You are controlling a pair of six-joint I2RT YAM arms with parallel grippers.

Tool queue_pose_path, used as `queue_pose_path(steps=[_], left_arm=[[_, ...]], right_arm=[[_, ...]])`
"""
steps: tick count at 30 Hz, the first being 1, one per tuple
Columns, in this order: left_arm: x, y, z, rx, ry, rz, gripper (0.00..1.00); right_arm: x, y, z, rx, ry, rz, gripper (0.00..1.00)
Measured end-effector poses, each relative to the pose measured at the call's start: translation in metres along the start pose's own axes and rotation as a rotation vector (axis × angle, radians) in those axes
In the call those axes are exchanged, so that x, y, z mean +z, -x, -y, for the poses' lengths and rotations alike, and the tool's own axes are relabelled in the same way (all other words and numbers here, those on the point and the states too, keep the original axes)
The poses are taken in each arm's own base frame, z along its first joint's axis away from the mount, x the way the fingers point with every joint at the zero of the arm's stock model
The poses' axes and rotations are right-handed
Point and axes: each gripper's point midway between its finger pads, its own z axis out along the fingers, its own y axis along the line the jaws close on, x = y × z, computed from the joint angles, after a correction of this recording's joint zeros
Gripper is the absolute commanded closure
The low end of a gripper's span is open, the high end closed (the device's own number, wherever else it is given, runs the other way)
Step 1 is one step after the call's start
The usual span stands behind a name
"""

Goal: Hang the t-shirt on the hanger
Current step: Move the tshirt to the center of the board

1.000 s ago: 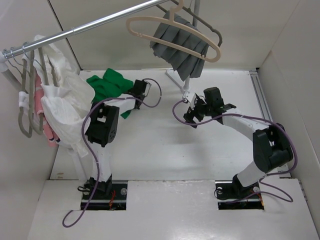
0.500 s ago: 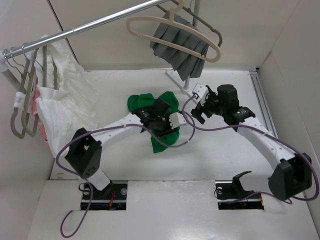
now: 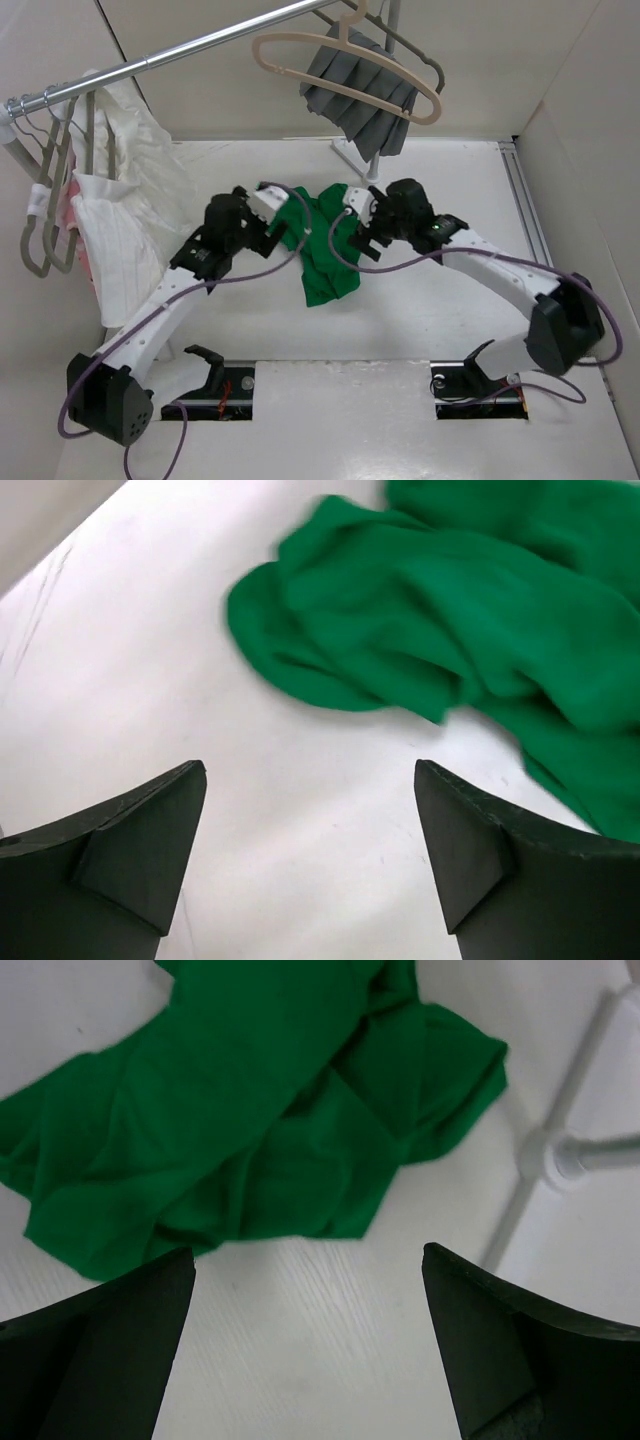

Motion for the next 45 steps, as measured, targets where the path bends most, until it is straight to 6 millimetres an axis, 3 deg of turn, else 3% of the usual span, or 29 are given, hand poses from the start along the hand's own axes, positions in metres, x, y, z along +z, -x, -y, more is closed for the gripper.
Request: queue_pose_path(steps=[2,4,7,10,11,12,14,15,16,17,20,22,24,27,30,31,32,33,36,40,42,45], left_arm=[[0.000,-0.003,-0.029,-0.134,0.080,0.007,0.24],[0.009,-0.007,-0.036,-0.228,0.085,-0.017,0.27],[0.038,-0.028,-0.026,-0.321,0.040,-0.117,0.28],[0.054,-0.051,-0.016,-0.386,0.026,-0.203,0.28],[0.056,-0.054,-0.018,-0.407,0.036,-0.211,0.28],[0.056,-0.054,-0.020,-0.426,0.049,-0.208,0.28],[0.056,-0.053,-0.028,-0.458,0.079,-0.196,0.28],[0.056,-0.053,-0.033,-0.475,0.095,-0.189,0.28],[0.056,-0.053,-0.037,-0.488,0.108,-0.185,0.28],[0.056,-0.054,-0.040,-0.500,0.119,-0.182,0.28],[0.057,-0.054,-0.047,-0.521,0.148,-0.173,0.28],[0.058,-0.054,-0.048,-0.527,0.156,-0.172,0.28],[0.059,-0.055,-0.049,-0.528,0.159,-0.175,0.29],[0.062,-0.056,-0.047,-0.516,0.144,-0.175,0.36],[0.066,-0.055,-0.042,-0.470,0.103,-0.172,0.37],[0.068,-0.054,-0.039,-0.447,0.088,-0.170,0.37],[0.071,-0.053,-0.033,-0.410,0.062,-0.174,0.37],[0.074,-0.052,-0.023,-0.368,0.026,-0.176,0.37],[0.085,-0.043,0.020,-0.214,-0.128,-0.181,0.35],[0.089,-0.042,0.076,-0.032,-0.314,-0.204,0.35],[0.087,-0.049,0.085,0.009,-0.354,-0.224,0.35],[0.087,-0.061,0.082,0.046,-0.349,-0.239,0.35]], right_arm=[[0.026,0.008,-0.004,-0.009,0.041,0.009,0.00],[0.055,0.016,-0.004,-0.011,0.083,0.021,0.00],[0.098,0.027,-0.001,-0.013,0.121,0.042,0.00],[0.135,0.031,-0.005,-0.019,0.158,0.051,0.00],[0.145,0.030,-0.009,-0.019,0.173,0.049,0.06],[0.153,0.028,-0.013,-0.018,0.190,0.046,0.26],[0.164,0.022,-0.022,-0.016,0.225,0.040,0.50],[0.168,0.018,-0.026,-0.007,0.240,0.033,0.79],[0.171,0.016,-0.030,-0.008,0.255,0.032,0.95],[0.172,0.014,-0.033,-0.003,0.268,0.032,1.00],[0.170,0.015,-0.038,-0.002,0.290,0.043,1.00],[0.161,0.010,-0.043,-0.025,0.298,0.052,1.00],[0.139,0.001,-0.054,-0.054,0.308,0.033,1.00],[0.090,-0.005,-0.077,-0.133,0.331,-0.005,1.00],[0.038,0.008,-0.097,-0.202,0.346,0.018,1.00],[0.023,0.012,-0.099,-0.211,0.340,0.034,0.86],[0.008,0.015,-0.099,-0.203,0.324,0.050,0.63],[-0.005,0.015,-0.095,-0.187,0.303,0.061,0.04],[-0.028,0.015,-0.078,-0.135,0.228,0.081,0.00],[-0.032,0.013,-0.058,-0.072,0.176,0.064,0.00],[-0.025,0.013,-0.052,-0.057,0.172,0.042,0.00],[-0.012,0.018,-0.050,-0.058,0.183,0.036,0.00]])
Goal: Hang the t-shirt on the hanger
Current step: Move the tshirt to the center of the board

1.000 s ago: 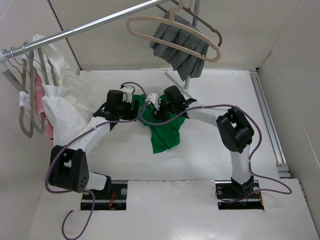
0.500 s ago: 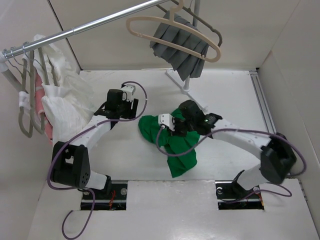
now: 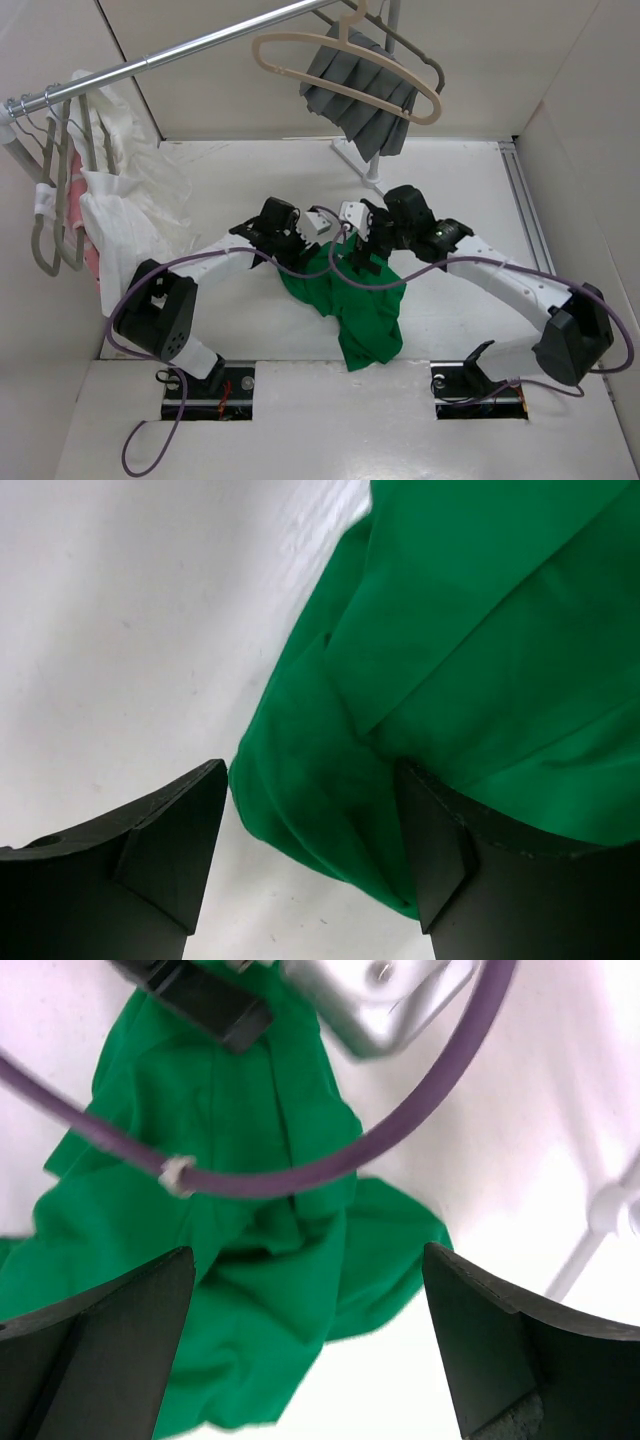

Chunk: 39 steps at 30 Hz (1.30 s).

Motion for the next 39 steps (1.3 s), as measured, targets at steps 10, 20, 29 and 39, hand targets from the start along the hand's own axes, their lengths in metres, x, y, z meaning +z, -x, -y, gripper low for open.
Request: queue_pose_path(steps=[10,20,29,39], left_arm=[[-0.002,-0.032,-0.023,-0.131,0.066,-0.042,0.35],[-0.002,-0.027,-0.021,-0.192,0.046,-0.016,0.26],[0.020,-0.019,-0.006,-0.090,0.013,-0.008,0.77],[0.017,-0.029,-0.015,-0.123,0.033,-0.048,1.00]], right_arm=[[0.076,-0.035,-0.018,0.050,0.148,-0.064,0.14],[0.086,-0.049,-0.013,0.119,0.194,-0.042,1.00],[0.035,-0.012,0.007,0.077,0.130,0.103,1.00],[-0.077,-0.031,0.069,0.168,-0.200,0.143,1.00]])
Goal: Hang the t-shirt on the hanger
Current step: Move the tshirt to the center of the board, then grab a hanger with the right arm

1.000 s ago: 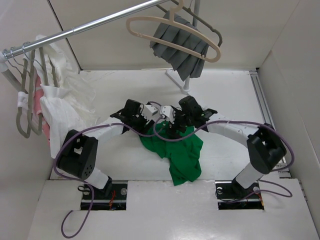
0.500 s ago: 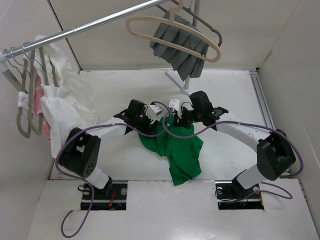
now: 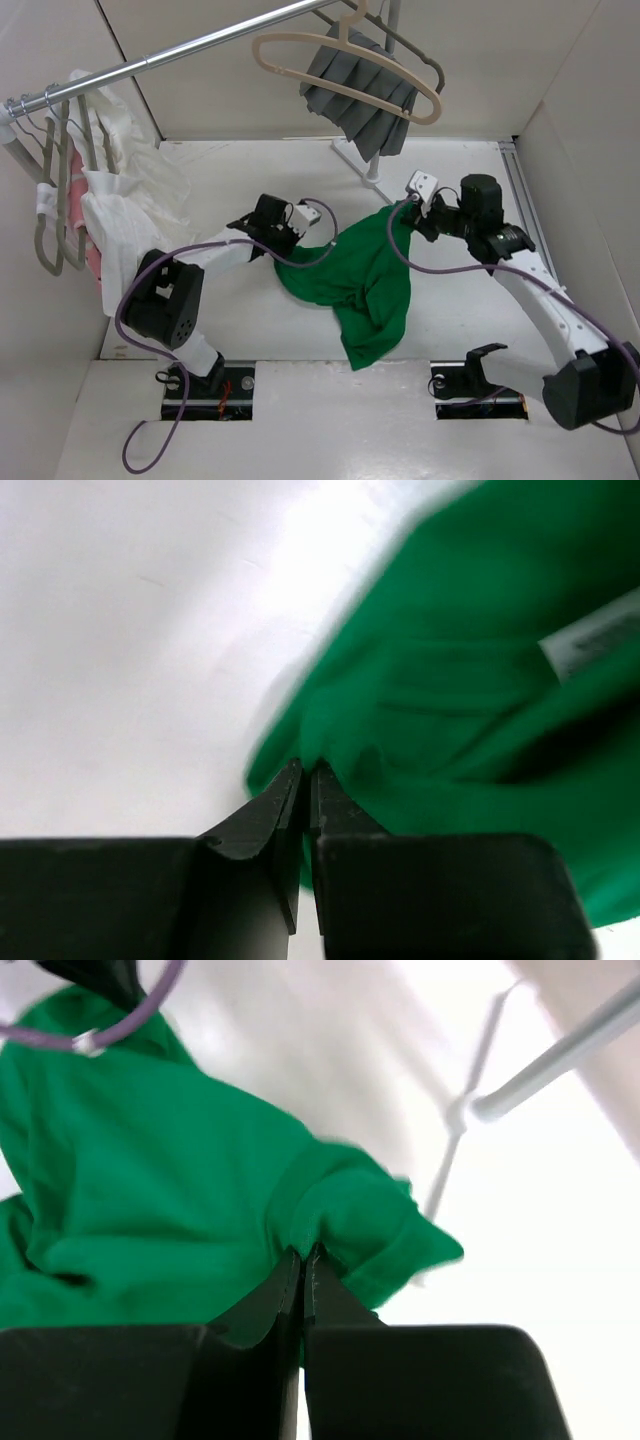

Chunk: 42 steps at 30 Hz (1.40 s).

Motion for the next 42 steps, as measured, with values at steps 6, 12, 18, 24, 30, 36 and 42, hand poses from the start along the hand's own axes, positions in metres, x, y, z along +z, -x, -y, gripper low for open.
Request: queue_pose_path(steps=[6,12,18,24,30,36,42], left_arm=[[-0.043,0.093,-0.054,-0.013,0.134,0.169,1.00],[-0.124,0.152,-0.074,-0.009,0.233,0.360,1.00],[-0.126,0.077,-0.039,0.013,0.210,0.319,1.00],[-0.070,-0.047,0.007,0.002,0.063,-0.012,0.96],[-0.068,-0.055,0.010,0.007,0.050,-0.040,0.62],[-0.074,-0.019,0.002,-0.016,0.058,0.026,0.52],[-0.063,0.003,0.001,-0.008,0.035,0.047,0.52]], right_arm=[[-0.031,0.042,0.009,-0.068,-0.077,0.089,1.00],[-0.056,0.053,0.004,-0.071,-0.143,0.120,1.00],[-0.060,-0.020,-0.031,0.161,-0.187,0.024,0.47],[-0.059,-0.105,-0.056,0.420,-0.229,-0.250,0.00],[-0.048,-0.084,-0.040,0.389,-0.248,-0.230,0.00],[0.007,-0.045,-0.033,0.256,-0.132,-0.218,0.00],[0.032,-0.036,-0.042,0.184,-0.067,-0.207,0.00]])
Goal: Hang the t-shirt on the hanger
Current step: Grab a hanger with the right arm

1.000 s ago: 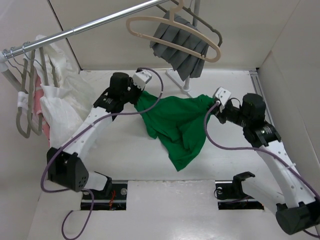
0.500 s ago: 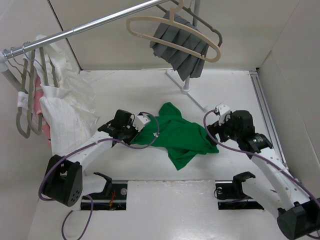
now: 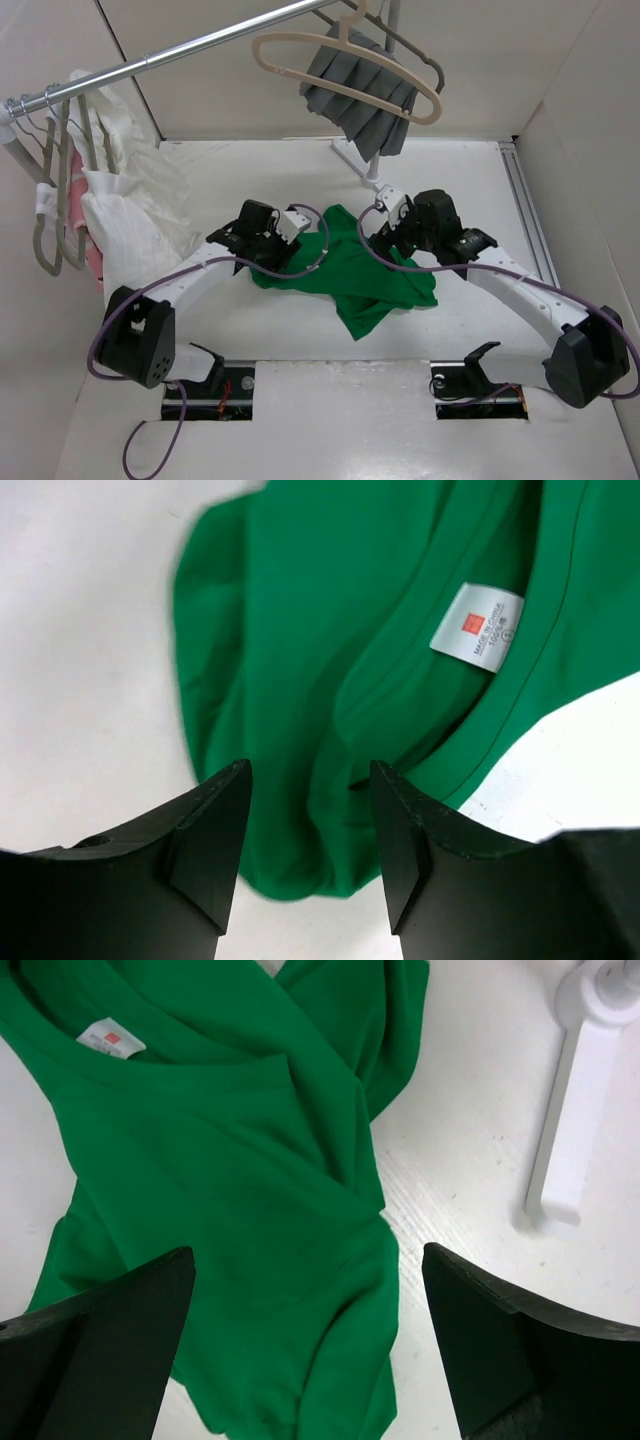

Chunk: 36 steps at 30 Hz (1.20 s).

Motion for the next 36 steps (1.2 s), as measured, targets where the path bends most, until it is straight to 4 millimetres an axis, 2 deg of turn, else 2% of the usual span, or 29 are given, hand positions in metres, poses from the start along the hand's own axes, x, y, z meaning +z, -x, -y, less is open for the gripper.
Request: queue_pose_path(steps=[5,7,9,10,14,21,23,25,27,29,30,31,33,36], left_arm=[[0.022,-0.025,0.010,0.005,-0.059,-0.108,0.52],[0.025,-0.029,0.010,0.006,-0.064,-0.123,0.57],[0.026,-0.027,0.007,0.009,-0.050,-0.116,0.68],[0.027,-0.026,0.006,0.010,-0.042,-0.109,0.83],[0.028,-0.021,0.001,0.004,-0.016,-0.095,0.98],[0.028,-0.021,0.001,-0.007,-0.019,-0.102,1.00],[0.025,-0.022,0.003,-0.017,-0.026,-0.116,1.00],[0.021,-0.016,0.003,-0.025,-0.033,-0.118,1.00],[0.017,-0.007,0.003,-0.029,-0.040,-0.102,1.00],[0.012,0.002,0.003,-0.030,-0.044,-0.083,1.00],[0.010,0.006,0.003,-0.030,-0.046,-0.074,1.00],[0.008,0.009,0.003,-0.029,-0.047,-0.066,1.00],[0.004,0.011,0.004,-0.029,-0.051,-0.057,1.00],[0.001,0.012,0.005,-0.029,-0.054,-0.055,1.00]], right_arm=[[0.000,0.010,0.004,-0.026,-0.014,0.026,0.00],[-0.001,0.012,0.008,-0.031,-0.028,0.028,0.00],[-0.003,0.016,0.011,-0.038,-0.046,0.030,0.00],[-0.004,0.017,0.014,-0.042,-0.055,0.028,0.00],[-0.006,0.024,0.022,-0.062,-0.083,0.019,0.00],[-0.010,0.021,0.023,-0.116,-0.088,-0.026,0.00],[-0.017,0.029,0.024,-0.143,-0.092,-0.025,0.00],[-0.028,0.052,0.024,-0.186,-0.098,0.015,0.00],[-0.042,0.085,0.019,-0.241,-0.092,0.102,0.00],[-0.059,0.121,0.005,-0.300,-0.058,0.210,0.00],[-0.073,0.146,-0.005,-0.338,-0.028,0.292,0.00],[-0.077,0.154,-0.008,-0.350,-0.020,0.318,0.00],[-0.100,0.188,-0.016,-0.402,0.006,0.414,0.00],[-0.144,0.246,-0.007,-0.471,-0.032,0.577,0.00]])
